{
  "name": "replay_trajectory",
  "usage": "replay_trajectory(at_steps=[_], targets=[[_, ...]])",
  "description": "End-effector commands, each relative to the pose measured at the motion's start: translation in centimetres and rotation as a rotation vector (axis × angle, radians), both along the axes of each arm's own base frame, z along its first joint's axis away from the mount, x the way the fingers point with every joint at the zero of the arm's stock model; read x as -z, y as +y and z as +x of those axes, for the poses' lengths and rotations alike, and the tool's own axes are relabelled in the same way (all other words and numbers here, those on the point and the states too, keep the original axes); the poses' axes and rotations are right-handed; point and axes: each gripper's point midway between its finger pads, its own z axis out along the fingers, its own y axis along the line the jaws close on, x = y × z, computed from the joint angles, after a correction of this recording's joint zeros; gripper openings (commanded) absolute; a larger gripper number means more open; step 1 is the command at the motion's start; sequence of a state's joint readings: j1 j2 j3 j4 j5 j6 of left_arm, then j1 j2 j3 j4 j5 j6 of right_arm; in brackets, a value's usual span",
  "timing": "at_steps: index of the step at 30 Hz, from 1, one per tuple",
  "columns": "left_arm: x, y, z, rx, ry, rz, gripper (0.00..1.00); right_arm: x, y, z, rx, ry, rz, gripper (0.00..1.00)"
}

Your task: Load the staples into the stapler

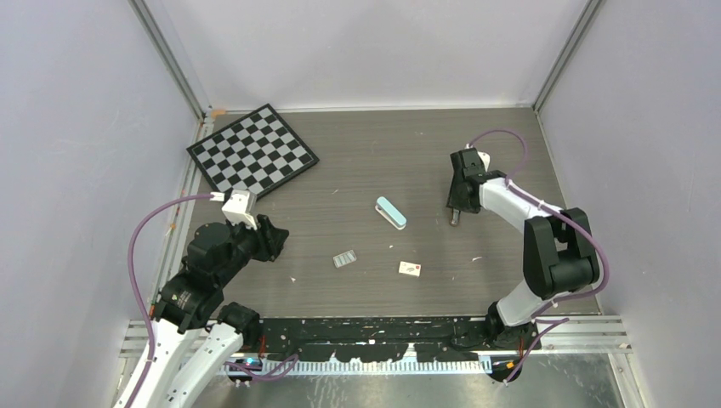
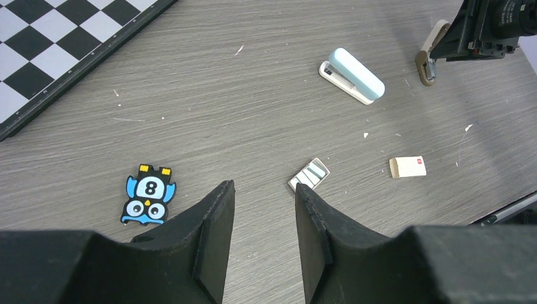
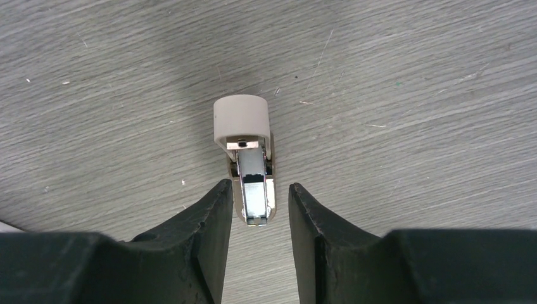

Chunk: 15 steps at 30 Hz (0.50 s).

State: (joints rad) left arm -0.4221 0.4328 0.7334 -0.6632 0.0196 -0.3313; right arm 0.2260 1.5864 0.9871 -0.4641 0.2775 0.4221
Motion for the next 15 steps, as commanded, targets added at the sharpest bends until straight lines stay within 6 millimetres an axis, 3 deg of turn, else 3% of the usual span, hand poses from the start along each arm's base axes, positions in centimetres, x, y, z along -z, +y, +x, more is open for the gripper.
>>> replay_trajectory(at_steps=[1,10,15], targets=[[-0.5,-0.2,0.4,0.008,-0.027,0.0,0.42,-0.2,0.3,1.3,0.014,-0.018,0.016,0.43],[-0.3,-0.2,0.5,0.006,-0.021,0.003,0.43,2.0,0.3,1.5,0.012,0.022,0.001,0.42],[0.0,-0.3,0.6,0.008,-0.01,0.007,0.44,2.2,0.3,1.5,0.0,0.028,-0.001,0.29]])
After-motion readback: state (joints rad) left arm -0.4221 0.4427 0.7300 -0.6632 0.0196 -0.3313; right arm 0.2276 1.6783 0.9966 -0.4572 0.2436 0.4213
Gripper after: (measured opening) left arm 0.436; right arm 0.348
